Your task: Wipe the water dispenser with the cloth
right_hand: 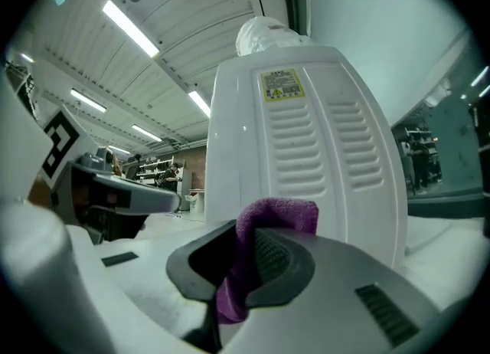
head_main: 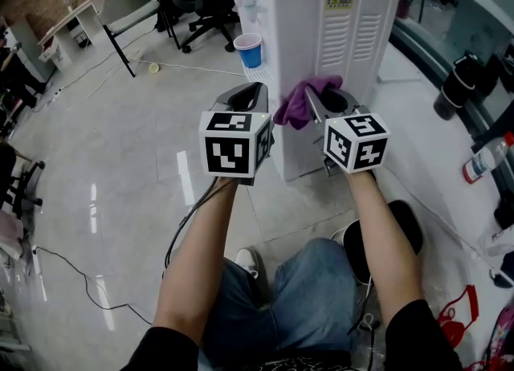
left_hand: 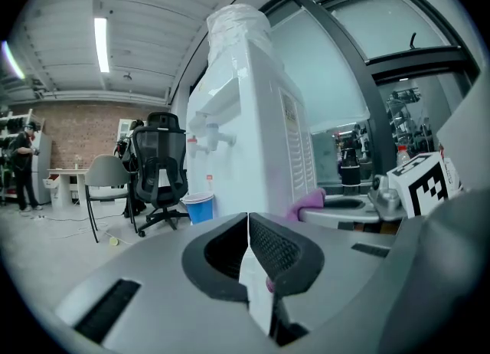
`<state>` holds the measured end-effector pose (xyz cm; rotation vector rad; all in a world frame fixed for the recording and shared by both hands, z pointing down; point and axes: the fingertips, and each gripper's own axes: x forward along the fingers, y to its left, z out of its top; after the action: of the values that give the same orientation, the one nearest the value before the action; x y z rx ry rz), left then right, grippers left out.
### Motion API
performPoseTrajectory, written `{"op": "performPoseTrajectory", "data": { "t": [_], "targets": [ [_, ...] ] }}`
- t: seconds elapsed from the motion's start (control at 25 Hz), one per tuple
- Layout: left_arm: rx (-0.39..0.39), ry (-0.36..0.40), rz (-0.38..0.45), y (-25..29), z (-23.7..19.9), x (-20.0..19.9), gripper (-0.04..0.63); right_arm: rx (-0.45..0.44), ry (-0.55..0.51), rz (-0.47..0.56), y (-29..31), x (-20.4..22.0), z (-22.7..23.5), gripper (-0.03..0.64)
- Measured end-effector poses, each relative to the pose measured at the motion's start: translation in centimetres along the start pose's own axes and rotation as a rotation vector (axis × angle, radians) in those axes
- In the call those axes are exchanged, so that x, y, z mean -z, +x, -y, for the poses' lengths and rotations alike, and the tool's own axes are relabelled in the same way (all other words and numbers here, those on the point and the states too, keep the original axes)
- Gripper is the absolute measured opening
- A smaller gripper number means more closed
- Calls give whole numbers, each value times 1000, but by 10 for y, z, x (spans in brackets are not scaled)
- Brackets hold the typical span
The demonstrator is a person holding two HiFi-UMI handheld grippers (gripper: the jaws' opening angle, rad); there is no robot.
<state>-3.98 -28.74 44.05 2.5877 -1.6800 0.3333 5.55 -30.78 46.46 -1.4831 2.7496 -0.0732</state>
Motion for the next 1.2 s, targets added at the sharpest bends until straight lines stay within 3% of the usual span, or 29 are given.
{"op": "performPoseTrajectory", "data": {
  "t": [0.8, 1.2],
  "targets": [
    [13, 39, -23, 9, 12, 8, 28, 19, 106, -178, 5, 150, 0, 32],
    [4, 37, -25, 11, 7, 7, 28, 56, 224, -294, 5, 225, 3, 32]
  ]
}}
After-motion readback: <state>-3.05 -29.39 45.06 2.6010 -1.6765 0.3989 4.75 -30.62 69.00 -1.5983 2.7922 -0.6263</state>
